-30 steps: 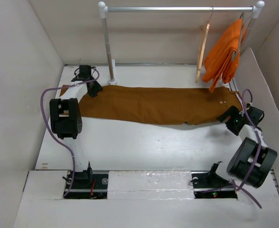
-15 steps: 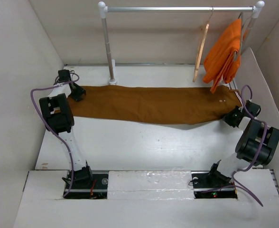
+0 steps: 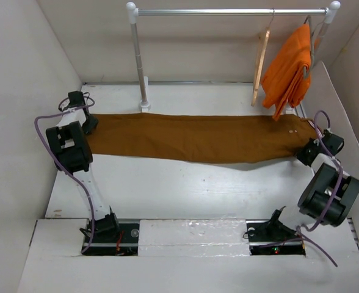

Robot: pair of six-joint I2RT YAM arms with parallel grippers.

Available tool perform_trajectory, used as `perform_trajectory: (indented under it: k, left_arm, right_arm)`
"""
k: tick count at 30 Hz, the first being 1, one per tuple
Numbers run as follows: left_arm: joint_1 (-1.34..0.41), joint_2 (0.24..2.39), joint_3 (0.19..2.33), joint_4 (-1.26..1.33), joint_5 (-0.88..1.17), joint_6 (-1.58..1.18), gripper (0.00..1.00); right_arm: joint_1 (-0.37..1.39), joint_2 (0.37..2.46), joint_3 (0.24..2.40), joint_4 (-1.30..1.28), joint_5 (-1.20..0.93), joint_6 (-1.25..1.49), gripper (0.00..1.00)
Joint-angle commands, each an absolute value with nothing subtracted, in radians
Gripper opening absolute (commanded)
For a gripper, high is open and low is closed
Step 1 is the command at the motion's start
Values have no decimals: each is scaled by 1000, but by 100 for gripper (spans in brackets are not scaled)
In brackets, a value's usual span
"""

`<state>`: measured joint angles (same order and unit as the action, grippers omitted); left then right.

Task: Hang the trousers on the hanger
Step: Fold the trousers at the center of the board.

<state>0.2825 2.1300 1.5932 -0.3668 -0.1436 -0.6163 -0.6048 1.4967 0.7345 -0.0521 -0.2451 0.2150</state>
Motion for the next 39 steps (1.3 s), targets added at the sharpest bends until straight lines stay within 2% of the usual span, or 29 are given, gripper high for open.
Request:
perform_trajectory:
  k: [1, 4, 5, 6, 8, 9, 11, 12, 16, 18, 22, 26, 32, 35, 36, 38, 39]
  left_arm:
    - [441, 2045, 1417, -465, -238, -636, 34]
    - [489, 1950, 1309, -416, -177, -641, 36]
    - [489, 1921, 1286, -385, -170, -644, 37]
    - [489, 1873, 1269, -376, -149, -646, 39]
    - [445, 1836, 1269, -358, -94, -652, 45]
    - [425, 1807, 1282, -360, -87, -646, 46]
    - [399, 1778, 1298, -380, -87, -635, 55]
    - [399, 1743, 1292, -385, -90, -632, 55]
    - [399, 1634, 1204, -385, -156, -632, 63]
    - [399, 1605, 1146, -394, -163, -618, 64]
    - [437, 1647, 1098, -512, -205, -624, 68]
    - [437, 1655, 1104, -549, -253, -611, 75]
    - [437, 1698, 1083, -537, -239, -629, 78]
    - [446, 1759, 1091, -528, -199, -638, 76]
    - [446, 1773, 1097, -525, -210, -643, 70]
    - [446, 1808, 1104, -515, -204, -644, 64]
    - [446, 1816, 1104, -512, -192, -646, 40]
  right_arm:
    - [-664, 1315, 631, -139, -173, 158, 0]
    - [-676, 1261, 600, -140, -211, 147, 0]
    - [-676, 1253, 603, -147, -218, 146, 5]
    - [-663, 1249, 606, -147, -224, 147, 19]
    - [-654, 1259, 638, -135, -259, 164, 31]
    - [-643, 1264, 656, -138, -265, 170, 40]
    - [-643, 1276, 692, -147, -276, 173, 49]
    - [-643, 1278, 696, -150, -285, 175, 56]
    - [-643, 1253, 695, -147, -328, 189, 65]
    - [-631, 1238, 683, -144, -344, 198, 68]
    - [-620, 1256, 649, -127, -363, 219, 78]
    - [-620, 1288, 629, -94, -403, 229, 83]
    - [-620, 1370, 638, -38, -469, 241, 92]
    - [-643, 1419, 646, -48, -475, 235, 94]
    - [-666, 1423, 640, -20, -483, 244, 94]
    - [-690, 1445, 637, -9, -488, 265, 93]
    - [-712, 1453, 644, -9, -471, 268, 92]
